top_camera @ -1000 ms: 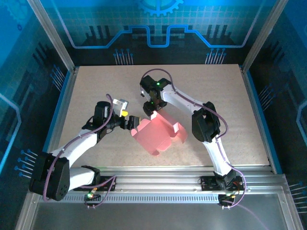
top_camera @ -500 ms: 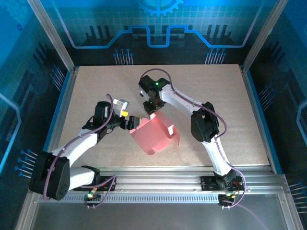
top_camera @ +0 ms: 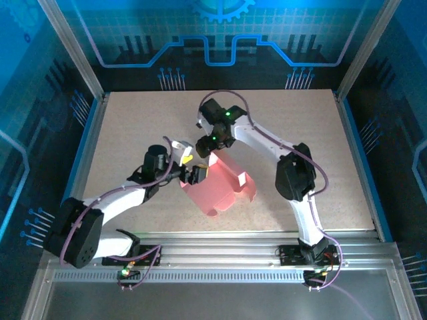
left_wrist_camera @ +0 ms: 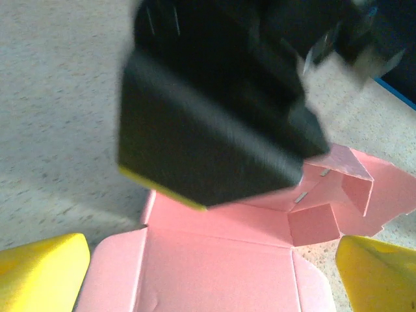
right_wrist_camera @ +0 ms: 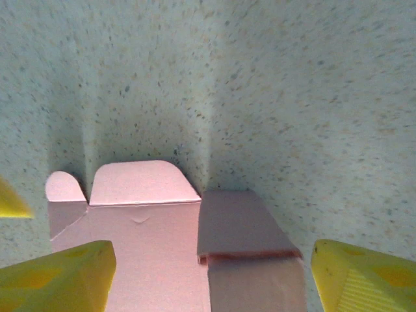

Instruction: Fold the paper box

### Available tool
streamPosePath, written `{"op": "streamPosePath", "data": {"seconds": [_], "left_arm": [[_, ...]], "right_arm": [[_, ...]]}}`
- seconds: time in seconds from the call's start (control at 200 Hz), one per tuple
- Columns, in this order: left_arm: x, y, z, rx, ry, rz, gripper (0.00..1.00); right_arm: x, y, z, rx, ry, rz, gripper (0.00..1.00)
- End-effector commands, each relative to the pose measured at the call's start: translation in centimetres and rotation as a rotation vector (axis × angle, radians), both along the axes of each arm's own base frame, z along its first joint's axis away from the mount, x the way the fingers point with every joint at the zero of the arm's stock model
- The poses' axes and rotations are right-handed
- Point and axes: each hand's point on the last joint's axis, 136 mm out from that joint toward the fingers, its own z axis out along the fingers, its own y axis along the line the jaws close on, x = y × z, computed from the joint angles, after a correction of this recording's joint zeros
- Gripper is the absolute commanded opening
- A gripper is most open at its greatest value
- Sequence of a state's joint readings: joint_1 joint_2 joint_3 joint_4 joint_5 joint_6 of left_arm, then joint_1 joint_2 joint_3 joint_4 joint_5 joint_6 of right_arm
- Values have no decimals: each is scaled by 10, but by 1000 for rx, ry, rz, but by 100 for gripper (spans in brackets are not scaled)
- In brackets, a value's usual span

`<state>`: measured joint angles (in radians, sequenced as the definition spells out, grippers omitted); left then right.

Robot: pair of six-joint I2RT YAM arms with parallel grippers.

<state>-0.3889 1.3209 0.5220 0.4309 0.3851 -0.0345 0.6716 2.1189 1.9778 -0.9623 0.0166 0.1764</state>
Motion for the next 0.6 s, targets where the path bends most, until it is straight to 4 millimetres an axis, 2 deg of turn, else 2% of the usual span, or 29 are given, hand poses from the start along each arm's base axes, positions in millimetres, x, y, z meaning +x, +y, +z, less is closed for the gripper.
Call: {"op": "streamPosePath", "data": {"seconds": [0.0,0.14,0.27,0.47,0.595], "left_arm": [[17,-11,9,-28,-138,17,99],[24,-17,-8,-61,-85,18,99],[22,-5,-16,-74,-76,49,99],[21,25,-17,-74,-53,149,99],[25,34,-22,-75,-7,193,99]], "right_arm": [[16,-17,26,107,-41,-90,78],[21,-39,11,71,-17,-132,72],[24,-47,1,50,1,-139,68],[20,-40,-13,48,44,-113,65],[17,-39,-24,25,64,-106,65]]}}
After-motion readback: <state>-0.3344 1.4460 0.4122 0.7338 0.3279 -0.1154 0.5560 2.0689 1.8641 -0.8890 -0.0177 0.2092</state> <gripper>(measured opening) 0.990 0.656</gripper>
